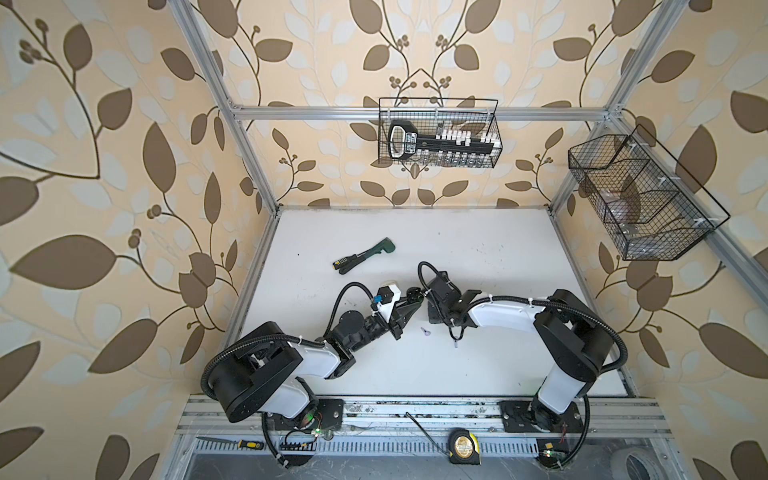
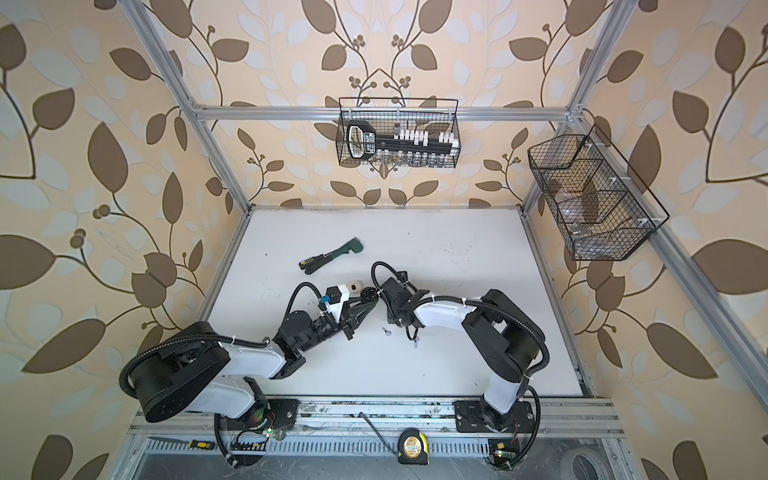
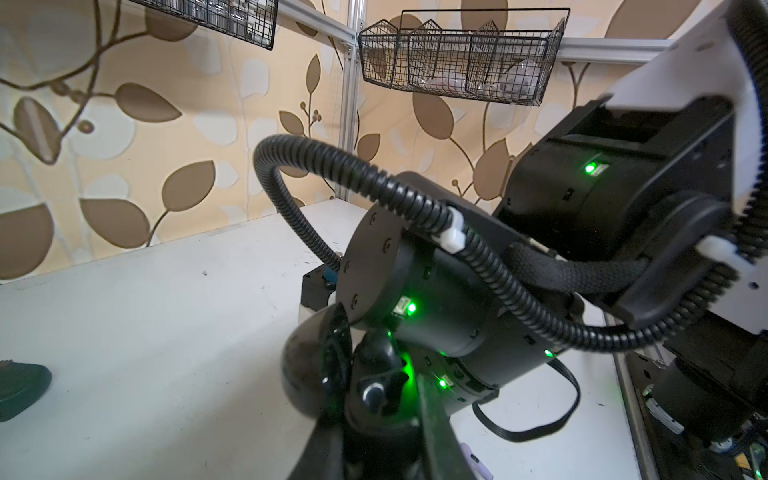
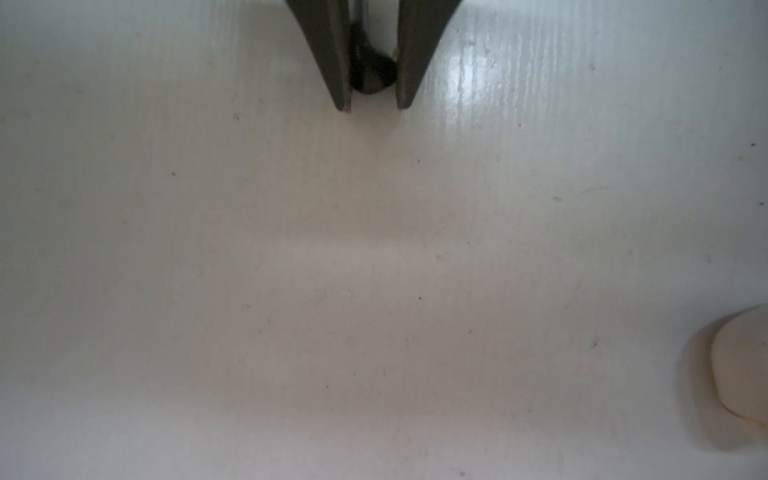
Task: Insert the wireless bluetooth earbuds into the charging case
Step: 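Lower the right gripper and close it on the black earbud, then lift the black earbud with the right gripper toward the held case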
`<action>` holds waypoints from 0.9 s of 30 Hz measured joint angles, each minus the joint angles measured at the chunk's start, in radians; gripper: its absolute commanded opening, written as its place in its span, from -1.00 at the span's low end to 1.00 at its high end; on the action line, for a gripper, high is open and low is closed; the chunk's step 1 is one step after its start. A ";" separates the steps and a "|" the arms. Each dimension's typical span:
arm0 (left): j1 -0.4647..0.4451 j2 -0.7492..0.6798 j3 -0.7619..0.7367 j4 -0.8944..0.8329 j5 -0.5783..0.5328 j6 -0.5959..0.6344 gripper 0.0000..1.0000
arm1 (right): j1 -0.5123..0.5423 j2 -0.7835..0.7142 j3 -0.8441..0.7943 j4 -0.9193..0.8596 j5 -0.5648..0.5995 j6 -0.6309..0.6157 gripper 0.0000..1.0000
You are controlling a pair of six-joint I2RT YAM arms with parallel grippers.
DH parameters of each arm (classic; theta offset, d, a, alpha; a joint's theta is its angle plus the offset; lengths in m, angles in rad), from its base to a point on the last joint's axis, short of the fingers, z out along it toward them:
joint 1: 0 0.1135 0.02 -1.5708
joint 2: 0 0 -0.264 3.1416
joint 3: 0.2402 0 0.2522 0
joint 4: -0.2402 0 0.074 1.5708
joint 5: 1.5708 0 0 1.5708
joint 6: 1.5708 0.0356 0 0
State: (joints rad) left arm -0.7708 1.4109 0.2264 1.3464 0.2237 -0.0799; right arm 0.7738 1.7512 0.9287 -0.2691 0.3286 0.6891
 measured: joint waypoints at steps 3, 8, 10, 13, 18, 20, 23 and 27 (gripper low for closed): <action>0.000 0.000 0.000 0.000 0.001 0.000 -1.00 | 0.000 -0.003 -0.002 0.001 0.000 0.003 -0.68; -0.001 0.001 0.000 0.006 0.030 0.002 -1.00 | -0.002 -0.029 -0.026 -0.001 -0.014 0.010 -0.70; -0.003 0.008 0.002 0.011 0.043 0.003 -1.00 | -0.002 -0.048 -0.042 -0.007 -0.019 0.016 -0.71; -0.010 0.044 0.016 0.019 0.063 0.002 -1.00 | -0.002 -0.089 -0.066 -0.011 -0.023 0.025 -0.72; -0.016 0.117 0.043 0.011 0.083 -0.001 -1.00 | -0.002 -0.196 -0.100 -0.013 -0.023 0.045 -0.73; -0.016 0.132 0.050 0.011 0.091 -0.001 -1.00 | 0.000 -0.246 -0.112 -0.012 -0.022 0.055 -0.73; -0.016 0.142 0.056 0.011 0.101 -0.002 -1.00 | 0.010 -0.324 -0.132 -0.017 -0.016 0.072 -0.73; -0.016 0.162 0.071 0.011 0.132 -0.003 -1.00 | 0.041 -0.435 -0.150 -0.035 0.010 0.098 -0.73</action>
State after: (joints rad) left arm -0.7868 1.5726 0.2974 1.3579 0.3561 -0.0830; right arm 0.8146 1.3167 0.7784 -0.3042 0.3386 0.7868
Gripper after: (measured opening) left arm 0.221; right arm 0.139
